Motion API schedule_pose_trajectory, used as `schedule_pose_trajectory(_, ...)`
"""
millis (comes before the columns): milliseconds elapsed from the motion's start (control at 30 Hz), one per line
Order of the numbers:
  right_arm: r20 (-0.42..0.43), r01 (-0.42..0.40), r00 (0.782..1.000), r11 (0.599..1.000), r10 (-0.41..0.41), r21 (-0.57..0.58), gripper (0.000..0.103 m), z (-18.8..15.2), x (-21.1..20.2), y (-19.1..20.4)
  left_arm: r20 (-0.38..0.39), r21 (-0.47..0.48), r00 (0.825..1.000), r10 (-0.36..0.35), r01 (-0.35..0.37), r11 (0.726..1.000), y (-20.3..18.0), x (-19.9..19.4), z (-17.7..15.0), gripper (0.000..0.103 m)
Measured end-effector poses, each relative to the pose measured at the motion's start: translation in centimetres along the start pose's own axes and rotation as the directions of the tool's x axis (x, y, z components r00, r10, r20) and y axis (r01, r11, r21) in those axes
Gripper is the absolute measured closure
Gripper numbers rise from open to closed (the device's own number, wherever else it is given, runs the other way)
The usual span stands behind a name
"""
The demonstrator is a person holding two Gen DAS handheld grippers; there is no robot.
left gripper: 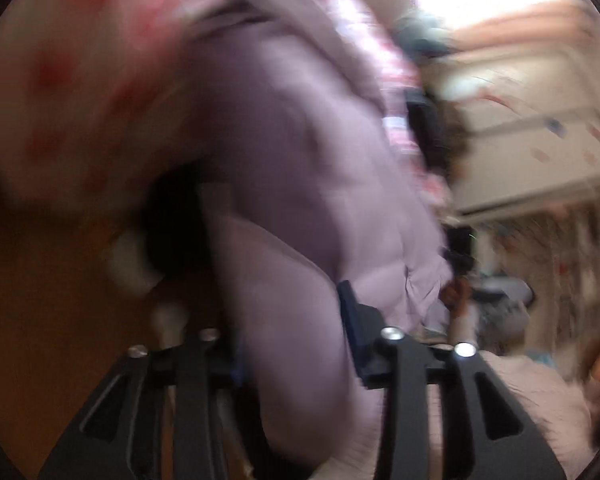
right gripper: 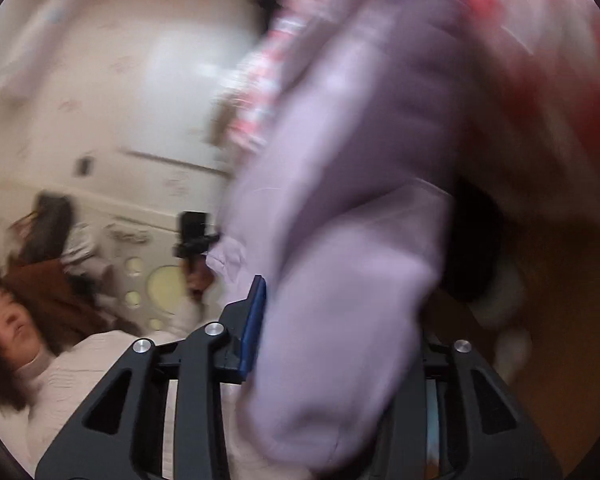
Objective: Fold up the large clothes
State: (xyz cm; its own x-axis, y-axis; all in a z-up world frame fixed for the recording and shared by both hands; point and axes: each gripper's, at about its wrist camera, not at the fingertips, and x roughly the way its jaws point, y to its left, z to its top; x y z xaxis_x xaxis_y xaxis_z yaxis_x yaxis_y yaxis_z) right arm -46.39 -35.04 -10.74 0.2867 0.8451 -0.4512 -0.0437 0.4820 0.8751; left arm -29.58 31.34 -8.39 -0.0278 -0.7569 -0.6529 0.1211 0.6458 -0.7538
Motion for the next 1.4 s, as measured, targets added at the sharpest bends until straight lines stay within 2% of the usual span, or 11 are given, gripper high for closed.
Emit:
schedule_pose_trajectory(167,0.261,0.129,0.955,0.990,-0.141,0.060,0.046,1.6,-6.7,-0.6,0.285,-0.258,0.949,0.135,-0.060,0.964,5.7,-8.1,0.3,0.034)
schedule_pose_trajectory(233,0.338,0.172,0.927,0.985,-0.162,-0.001,0.033,4.7,-7.4,2.3,0.387,-0.230,0.901,0.197,-0.113,0.967,3.4,-10.5,2.3,0.026)
schedule_pose_trajectory(300,0.379,0.176,0.916,0.980,-0.129,-0.091,0.022,9.3,-6.1,5.4,0.422,-0.117,0.889,0.179,-0.142,0.983,-0.8,-9.9,5.9,0.024)
schedule_pose_trajectory(467,0.414,0.291,0.891,0.935,-0.187,-0.204,0.017,22.5,3.0,10.6,0.419,0.065,0.899,0.127,-0.170,0.983,-8.3,-2.8,16.7,0.024)
schedule_pose_trajectory(667,0.447,0.464,0.809,0.882,-0.382,-0.086,0.017,35.1,12.5,7.5,0.458,0.109,0.881,0.120,-0.189,0.976,-13.8,6.0,28.0,0.024)
schedule_pose_trajectory(733,0.437,0.517,0.769,0.856,-0.465,0.002,0.018,36.5,13.7,4.2,0.475,0.057,0.872,0.118,-0.164,0.985,-13.1,8.4,31.1,0.024)
schedule_pose_trajectory(933,0.439,0.457,0.787,0.888,-0.433,0.056,0.034,36.6,11.6,1.4,0.362,-0.031,0.893,0.267,-0.274,0.961,-8.2,15.7,35.6,0.023)
schedule_pose_trajectory(1000,0.474,0.519,0.746,0.854,-0.468,0.026,0.031,36.0,10.6,2.1,0.362,0.011,0.891,0.274,-0.298,0.954,-8.9,15.7,35.2,0.020)
schedule_pose_trajectory(1067,0.357,0.532,0.788,0.847,-0.501,0.014,0.031,36.9,11.8,-0.3,0.355,0.064,0.893,0.277,-0.319,0.946,-9.4,15.9,34.6,0.018)
schedule_pose_trajectory(1200,0.380,0.449,0.826,0.893,-0.416,0.002,0.022,35.2,8.7,2.1,0.342,0.046,0.908,0.243,-0.275,0.960,-9.6,13.0,32.8,0.018)
schedule_pose_trajectory(1400,0.271,0.322,0.919,0.941,-0.286,-0.102,0.007,23.2,3.1,3.9,0.290,0.092,0.942,0.167,-0.201,0.975,-5.2,4.8,22.8,0.007)
